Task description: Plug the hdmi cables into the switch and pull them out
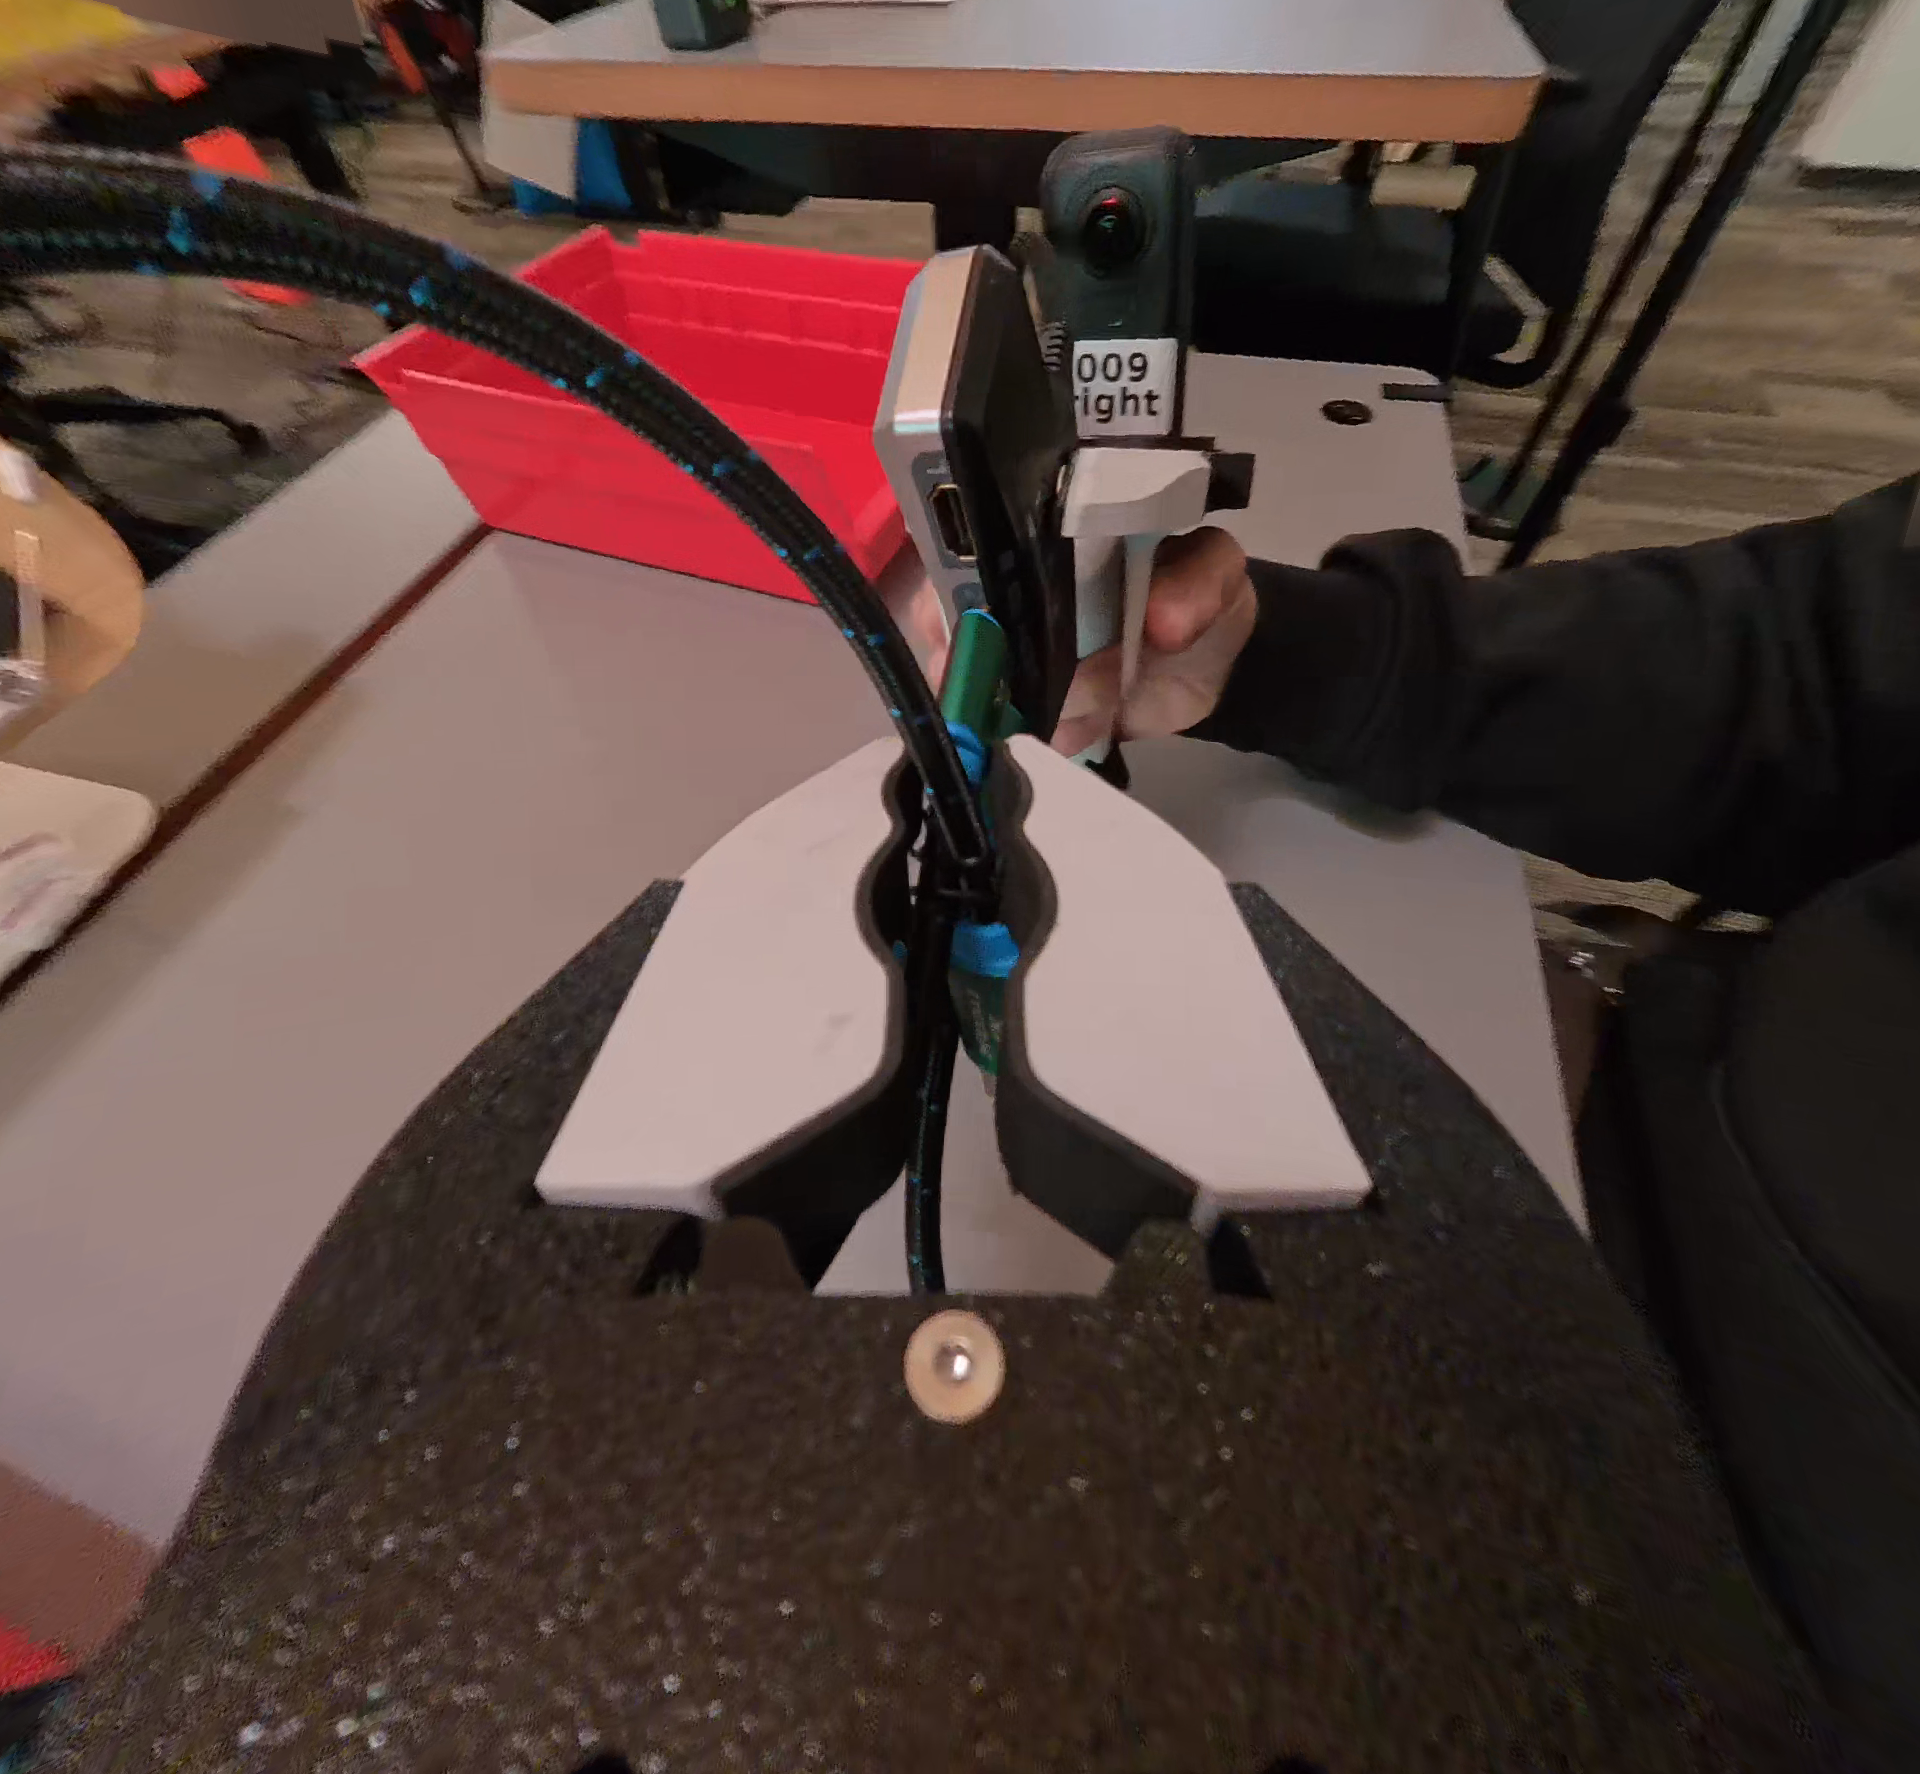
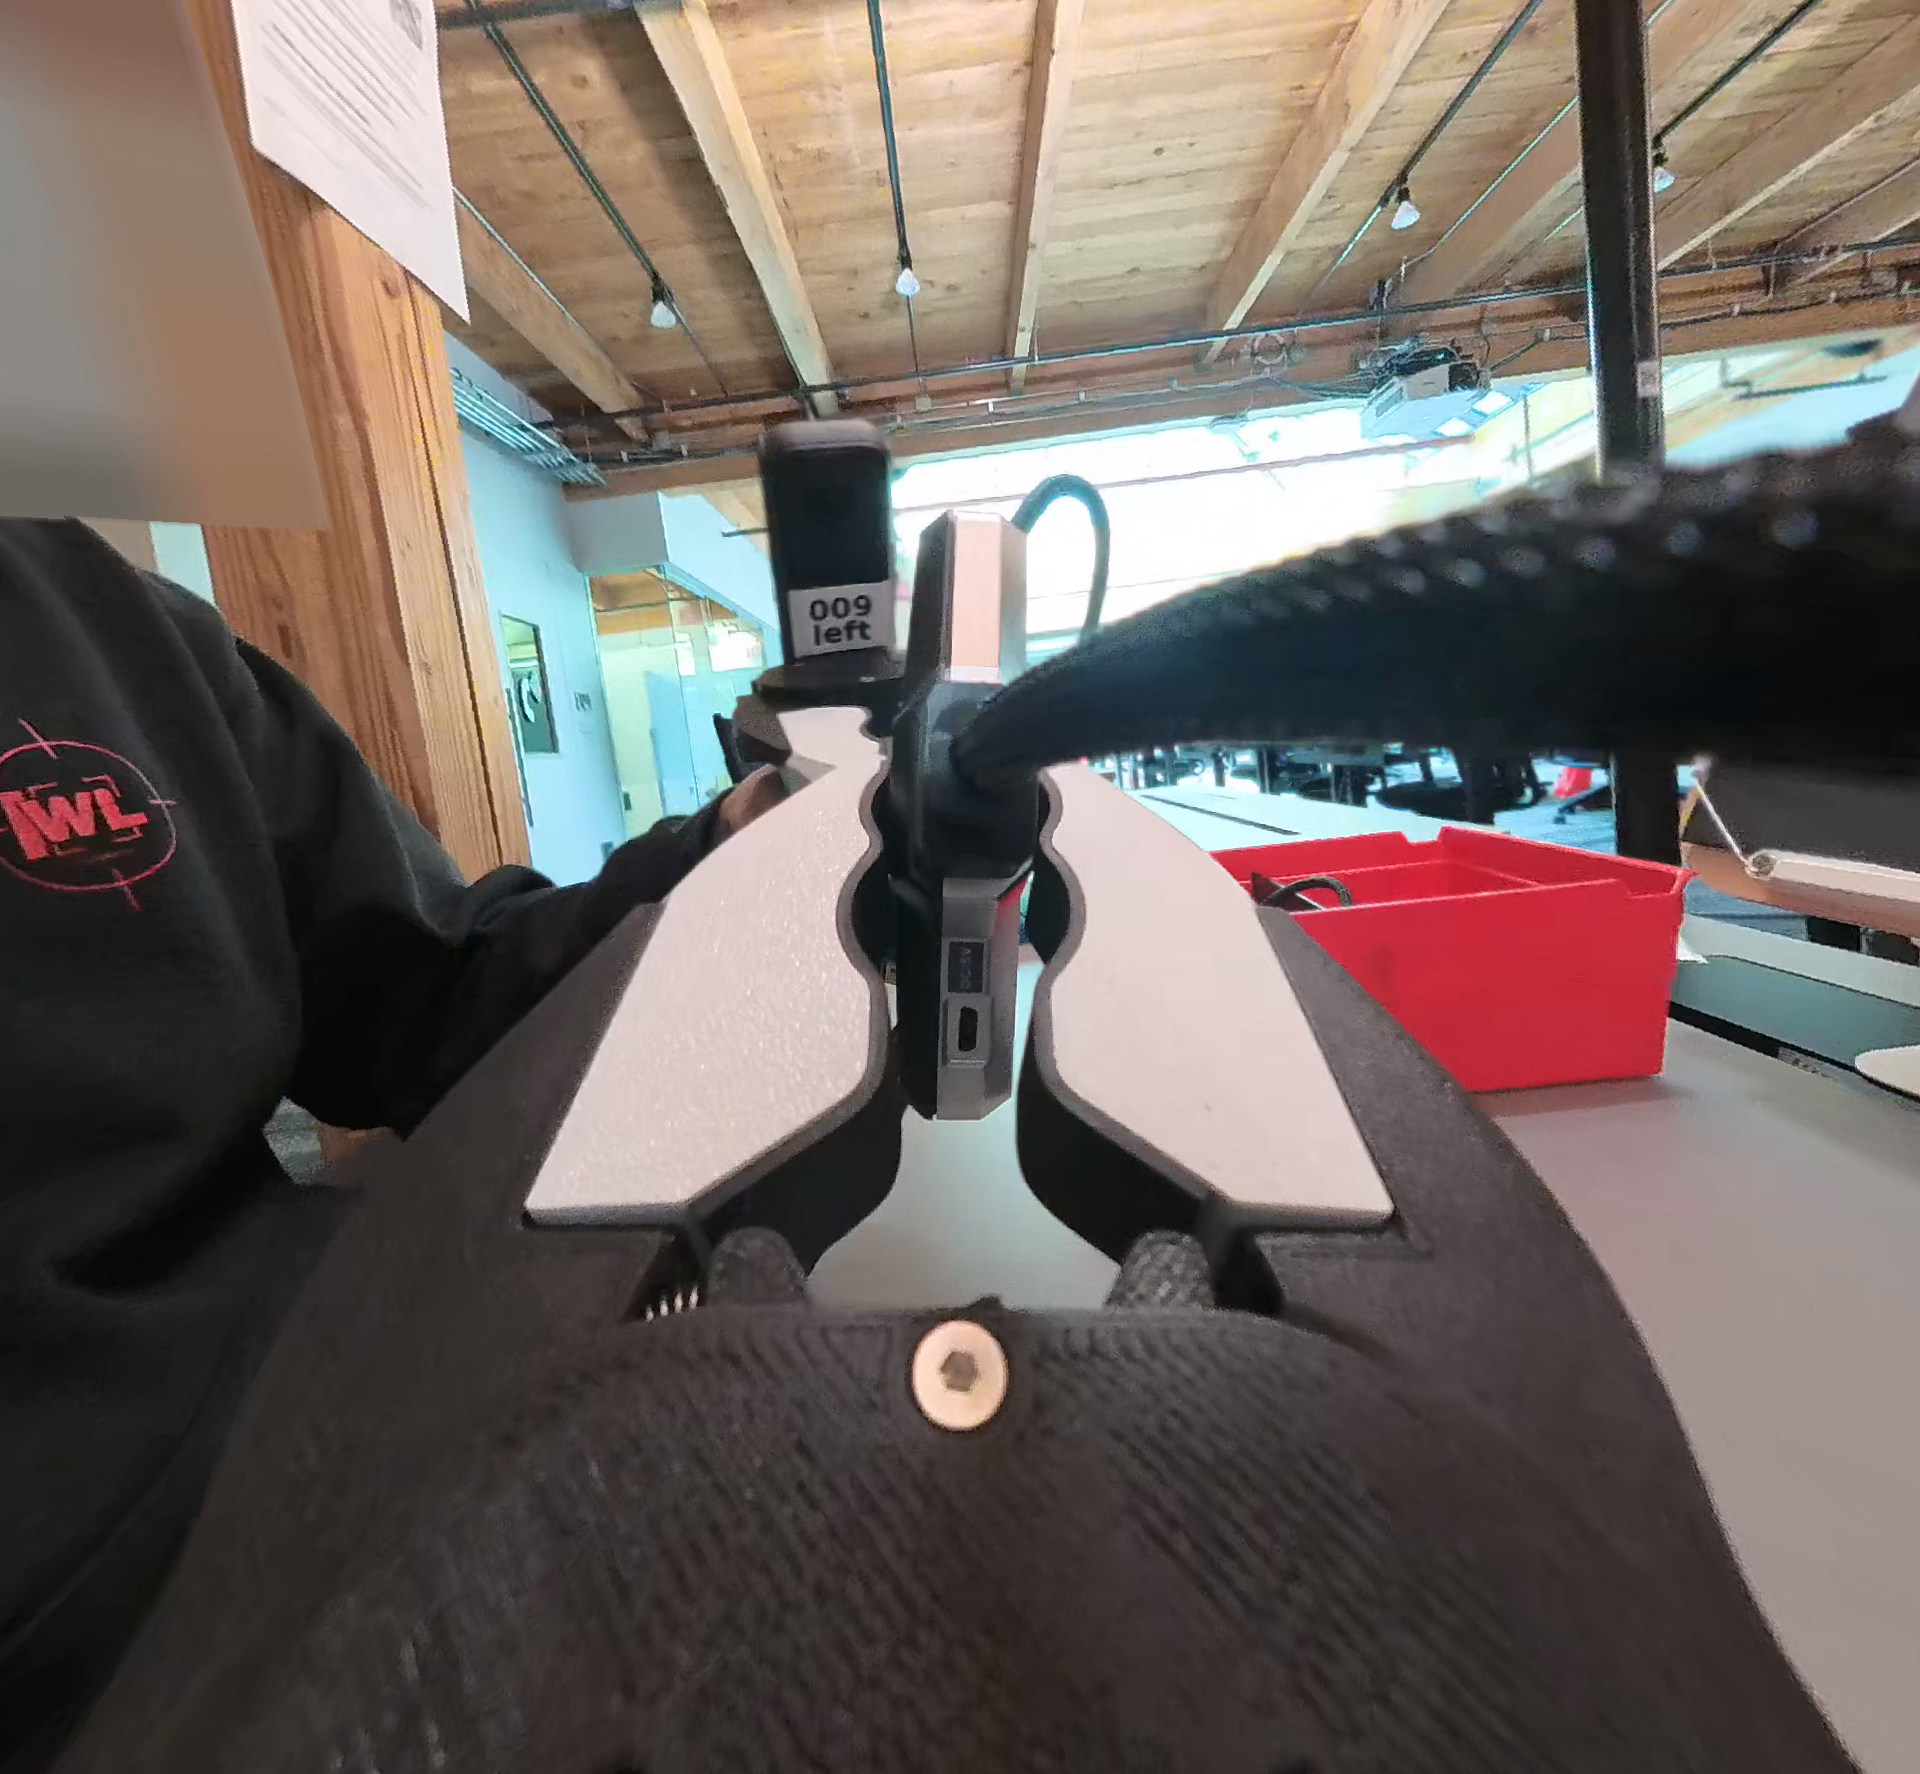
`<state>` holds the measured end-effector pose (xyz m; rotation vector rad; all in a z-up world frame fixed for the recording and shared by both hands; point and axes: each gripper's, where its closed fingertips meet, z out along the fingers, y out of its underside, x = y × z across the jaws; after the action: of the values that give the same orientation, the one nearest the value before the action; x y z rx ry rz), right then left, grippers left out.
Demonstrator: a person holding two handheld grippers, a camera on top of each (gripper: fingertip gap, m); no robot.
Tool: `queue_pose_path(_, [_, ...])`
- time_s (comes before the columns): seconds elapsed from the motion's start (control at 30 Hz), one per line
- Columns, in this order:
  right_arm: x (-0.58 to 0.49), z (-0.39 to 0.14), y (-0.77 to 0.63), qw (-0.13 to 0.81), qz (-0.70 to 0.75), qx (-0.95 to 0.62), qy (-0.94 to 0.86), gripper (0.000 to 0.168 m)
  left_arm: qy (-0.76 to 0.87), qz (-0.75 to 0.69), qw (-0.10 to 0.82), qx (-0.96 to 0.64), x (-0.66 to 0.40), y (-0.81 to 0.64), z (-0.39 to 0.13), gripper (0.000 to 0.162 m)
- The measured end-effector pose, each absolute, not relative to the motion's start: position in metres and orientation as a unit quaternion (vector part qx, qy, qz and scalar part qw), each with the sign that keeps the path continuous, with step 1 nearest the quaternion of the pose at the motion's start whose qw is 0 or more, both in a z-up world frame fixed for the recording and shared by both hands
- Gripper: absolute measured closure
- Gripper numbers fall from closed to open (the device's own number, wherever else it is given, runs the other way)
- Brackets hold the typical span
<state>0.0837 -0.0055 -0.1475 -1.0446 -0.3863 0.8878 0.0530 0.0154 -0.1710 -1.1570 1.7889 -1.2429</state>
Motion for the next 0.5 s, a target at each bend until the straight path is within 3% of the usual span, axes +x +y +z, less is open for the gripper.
queue_pose_path(0.03, [0.085,-0.146,-0.006,0.756,0.405,-0.483,-0.178,0.145,0.682,-0.468,0.354,-0.436,0.053,0.014,-0.168,0.137])
queue_pose_path(0.07, [0.088,-0.147,-0.006,0.755,0.401,-0.488,-0.177,0.145,0.682,-0.460,0.379,-0.424,0.050,0.013,-0.162,0.115])
queue_pose_path(0.1, [0.092,-0.147,-0.007,0.757,0.394,-0.491,-0.176,0.145,0.679,-0.447,0.408,-0.416,0.046,0.014,-0.156,0.111])
queue_pose_path(0.3, [0.123,-0.139,-0.019,0.775,0.362,-0.492,-0.163,0.146,0.630,-0.423,0.495,-0.423,-0.014,0.065,-0.118,0.111])
queue_pose_path(0.37, [0.125,-0.132,-0.028,0.779,0.364,-0.479,-0.178,0.146,0.613,-0.356,0.497,-0.501,-0.037,0.125,-0.129,0.121])
queue_pose_path(0.5, [0.126,-0.122,-0.034,0.786,0.352,-0.474,-0.182,0.146,0.603,-0.227,0.441,-0.625,-0.091,0.225,-0.171,0.122])
